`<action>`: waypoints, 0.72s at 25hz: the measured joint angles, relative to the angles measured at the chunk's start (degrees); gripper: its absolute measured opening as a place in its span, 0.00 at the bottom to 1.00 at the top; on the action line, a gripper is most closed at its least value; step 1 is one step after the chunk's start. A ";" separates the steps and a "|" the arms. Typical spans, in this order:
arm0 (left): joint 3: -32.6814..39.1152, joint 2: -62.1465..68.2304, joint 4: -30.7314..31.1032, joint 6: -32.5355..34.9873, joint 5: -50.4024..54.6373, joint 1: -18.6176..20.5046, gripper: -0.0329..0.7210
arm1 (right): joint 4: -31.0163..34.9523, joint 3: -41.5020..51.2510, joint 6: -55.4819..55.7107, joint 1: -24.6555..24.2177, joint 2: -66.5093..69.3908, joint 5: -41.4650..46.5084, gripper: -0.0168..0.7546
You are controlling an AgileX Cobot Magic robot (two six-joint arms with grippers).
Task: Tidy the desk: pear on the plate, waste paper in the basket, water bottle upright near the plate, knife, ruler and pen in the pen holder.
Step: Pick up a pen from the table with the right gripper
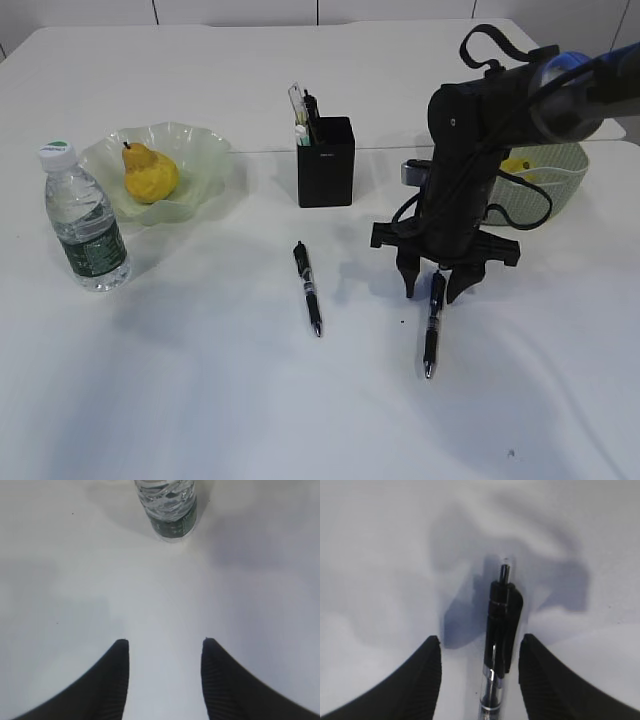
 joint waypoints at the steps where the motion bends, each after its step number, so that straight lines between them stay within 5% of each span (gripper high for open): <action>1: 0.00 0.00 0.12 0.00 0.00 0.00 0.48 | 0.00 0.00 0.00 0.00 0.00 -0.13 0.55; 18: 0.00 0.00 0.42 0.00 0.00 0.00 0.48 | -0.53 0.00 1.36 0.00 0.00 -0.74 0.55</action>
